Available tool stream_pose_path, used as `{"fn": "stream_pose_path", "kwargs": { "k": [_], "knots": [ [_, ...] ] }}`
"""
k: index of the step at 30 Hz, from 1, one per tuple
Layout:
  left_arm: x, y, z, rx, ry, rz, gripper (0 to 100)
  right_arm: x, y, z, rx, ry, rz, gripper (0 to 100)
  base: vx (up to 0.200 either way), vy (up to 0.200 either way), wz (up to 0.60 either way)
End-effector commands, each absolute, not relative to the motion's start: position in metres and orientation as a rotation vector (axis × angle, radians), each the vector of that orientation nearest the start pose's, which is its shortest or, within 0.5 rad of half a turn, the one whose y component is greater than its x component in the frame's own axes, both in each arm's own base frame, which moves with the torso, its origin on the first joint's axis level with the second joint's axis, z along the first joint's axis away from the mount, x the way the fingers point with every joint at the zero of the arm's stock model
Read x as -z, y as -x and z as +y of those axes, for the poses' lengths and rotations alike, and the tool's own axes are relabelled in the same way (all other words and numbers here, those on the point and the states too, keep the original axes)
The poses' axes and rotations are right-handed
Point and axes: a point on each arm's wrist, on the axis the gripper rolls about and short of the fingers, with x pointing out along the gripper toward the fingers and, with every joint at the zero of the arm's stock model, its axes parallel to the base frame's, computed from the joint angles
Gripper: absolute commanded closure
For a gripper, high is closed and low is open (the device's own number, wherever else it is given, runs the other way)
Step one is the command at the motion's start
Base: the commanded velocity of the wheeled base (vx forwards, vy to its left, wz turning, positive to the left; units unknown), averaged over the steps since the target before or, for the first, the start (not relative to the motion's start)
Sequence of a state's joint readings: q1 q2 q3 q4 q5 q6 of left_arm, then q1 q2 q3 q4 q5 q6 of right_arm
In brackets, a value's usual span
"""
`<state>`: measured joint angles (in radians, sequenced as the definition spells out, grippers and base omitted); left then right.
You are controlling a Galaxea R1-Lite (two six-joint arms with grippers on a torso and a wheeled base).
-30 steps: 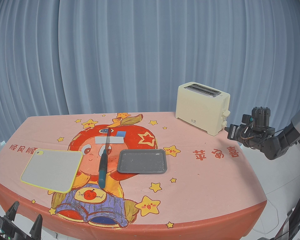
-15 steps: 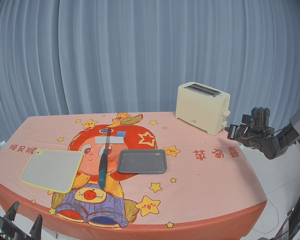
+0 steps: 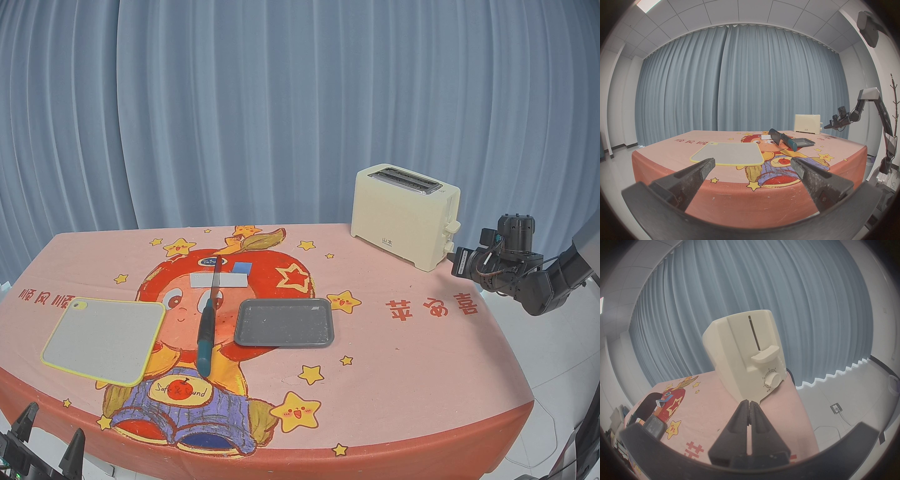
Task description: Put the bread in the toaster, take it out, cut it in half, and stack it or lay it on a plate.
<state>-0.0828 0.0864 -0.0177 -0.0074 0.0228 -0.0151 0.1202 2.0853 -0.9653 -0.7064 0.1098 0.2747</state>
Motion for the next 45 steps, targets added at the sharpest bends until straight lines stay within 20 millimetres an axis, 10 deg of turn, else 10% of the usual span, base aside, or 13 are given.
{"fn": "stream_pose_path", "kwargs": {
  "k": [1,45],
  "knots": [
    [-0.078,0.016,0.002,0.059,0.011,0.080,0,-0.094,-0.388,0.047,-0.164,-0.270,0.437,100,0.000,0.000,0.00],
    [-0.078,0.016,0.002,0.059,0.011,0.080,0,-0.085,-0.428,0.033,-0.121,-0.285,0.384,100,0.000,0.000,0.00]
  ]
}}
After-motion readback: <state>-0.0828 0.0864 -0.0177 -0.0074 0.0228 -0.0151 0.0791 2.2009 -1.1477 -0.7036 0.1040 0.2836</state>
